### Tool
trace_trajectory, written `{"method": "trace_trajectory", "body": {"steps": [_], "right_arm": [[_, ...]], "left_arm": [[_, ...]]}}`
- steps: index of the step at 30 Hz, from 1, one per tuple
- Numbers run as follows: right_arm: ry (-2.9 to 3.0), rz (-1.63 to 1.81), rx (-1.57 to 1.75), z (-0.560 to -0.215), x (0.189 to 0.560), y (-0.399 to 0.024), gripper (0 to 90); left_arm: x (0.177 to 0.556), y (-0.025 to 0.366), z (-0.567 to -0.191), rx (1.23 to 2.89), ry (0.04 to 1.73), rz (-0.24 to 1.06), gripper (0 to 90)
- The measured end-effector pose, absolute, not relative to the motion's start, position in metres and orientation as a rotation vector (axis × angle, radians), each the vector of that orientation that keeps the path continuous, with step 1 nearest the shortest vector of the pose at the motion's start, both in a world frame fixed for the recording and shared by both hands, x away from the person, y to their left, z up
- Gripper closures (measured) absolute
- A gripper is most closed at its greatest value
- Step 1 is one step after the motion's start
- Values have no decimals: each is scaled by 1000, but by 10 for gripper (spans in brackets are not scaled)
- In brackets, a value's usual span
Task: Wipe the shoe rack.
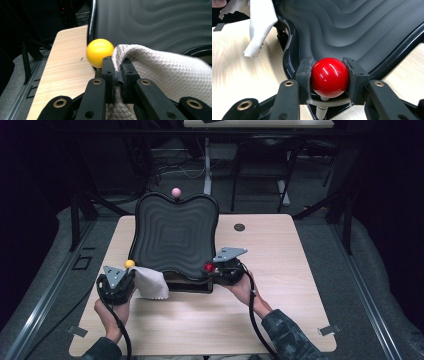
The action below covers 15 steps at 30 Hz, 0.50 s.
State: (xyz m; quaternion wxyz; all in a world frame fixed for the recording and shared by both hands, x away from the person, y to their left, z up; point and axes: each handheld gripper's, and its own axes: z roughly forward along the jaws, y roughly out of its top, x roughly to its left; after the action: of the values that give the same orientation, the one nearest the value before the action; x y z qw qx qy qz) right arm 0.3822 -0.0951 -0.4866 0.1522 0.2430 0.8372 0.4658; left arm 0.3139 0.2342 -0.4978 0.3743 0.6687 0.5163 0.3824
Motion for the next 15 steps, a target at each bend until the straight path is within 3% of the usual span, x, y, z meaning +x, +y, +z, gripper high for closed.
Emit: {"method": "trace_trajectory", "body": {"steps": [15], "right_arm": [[2402, 1336, 699, -487, 382, -95, 604]], "left_arm": [[316, 198, -497, 1734, 1226, 905, 835]]}}
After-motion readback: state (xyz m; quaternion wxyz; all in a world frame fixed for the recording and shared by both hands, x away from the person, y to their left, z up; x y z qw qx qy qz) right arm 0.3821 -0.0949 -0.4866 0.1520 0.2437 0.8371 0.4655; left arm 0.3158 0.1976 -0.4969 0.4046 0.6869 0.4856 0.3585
